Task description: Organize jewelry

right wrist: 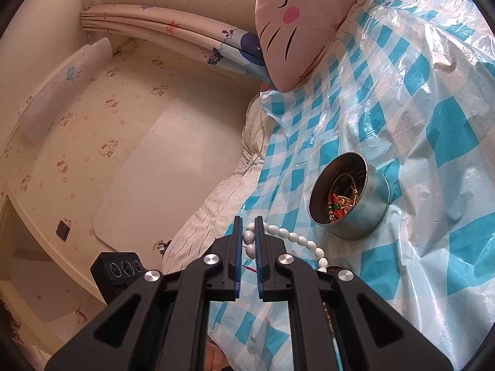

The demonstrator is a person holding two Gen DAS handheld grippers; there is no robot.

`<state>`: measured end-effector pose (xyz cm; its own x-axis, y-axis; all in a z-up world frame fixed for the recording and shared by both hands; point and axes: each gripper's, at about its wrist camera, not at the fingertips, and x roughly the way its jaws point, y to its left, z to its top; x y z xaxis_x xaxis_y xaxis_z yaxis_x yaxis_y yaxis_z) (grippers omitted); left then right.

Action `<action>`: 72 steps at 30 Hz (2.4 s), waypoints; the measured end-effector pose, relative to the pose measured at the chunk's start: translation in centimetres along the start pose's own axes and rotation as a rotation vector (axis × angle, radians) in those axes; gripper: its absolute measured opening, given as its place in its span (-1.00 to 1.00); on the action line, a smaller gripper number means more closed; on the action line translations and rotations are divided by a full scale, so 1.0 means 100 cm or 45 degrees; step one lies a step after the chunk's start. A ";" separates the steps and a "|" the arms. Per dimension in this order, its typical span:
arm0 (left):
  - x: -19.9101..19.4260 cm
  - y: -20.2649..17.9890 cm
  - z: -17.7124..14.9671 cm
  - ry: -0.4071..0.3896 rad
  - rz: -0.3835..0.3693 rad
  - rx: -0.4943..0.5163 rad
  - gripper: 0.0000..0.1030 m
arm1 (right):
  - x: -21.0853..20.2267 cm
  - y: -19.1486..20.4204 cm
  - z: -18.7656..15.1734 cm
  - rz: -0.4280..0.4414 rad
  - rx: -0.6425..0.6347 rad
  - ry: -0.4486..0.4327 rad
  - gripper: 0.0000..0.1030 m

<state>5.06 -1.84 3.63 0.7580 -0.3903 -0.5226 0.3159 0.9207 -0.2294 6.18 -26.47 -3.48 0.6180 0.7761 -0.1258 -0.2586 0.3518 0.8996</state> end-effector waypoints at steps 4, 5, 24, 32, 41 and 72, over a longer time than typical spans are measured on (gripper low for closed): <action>0.008 -0.005 0.015 -0.011 -0.037 -0.005 -0.96 | 0.000 -0.002 0.008 0.028 0.024 -0.037 -0.83; 0.011 -0.006 0.019 -0.013 -0.048 -0.007 -0.96 | 0.000 -0.002 0.011 0.037 0.027 -0.052 -0.83; 0.039 -0.005 0.026 -0.009 -0.080 -0.062 -0.96 | 0.069 -0.021 -0.017 -0.734 -0.317 0.431 0.04; 0.038 0.004 0.025 -0.018 -0.084 -0.088 -0.96 | 0.080 -0.016 -0.022 -0.868 -0.439 0.456 0.35; 0.038 0.007 0.024 -0.017 -0.089 -0.098 -0.96 | 0.077 -0.027 -0.019 -0.926 -0.410 0.444 -0.35; 0.058 -0.013 0.042 0.005 -0.133 -0.096 -0.96 | -0.004 -0.022 0.030 -0.287 -0.047 -0.017 -0.74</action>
<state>11.46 -5.23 4.29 0.7208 -0.4841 -0.4961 0.3492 0.8719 -0.3434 8.75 -29.18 -4.17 0.6730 0.6685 -0.3165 -0.1397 0.5350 0.8332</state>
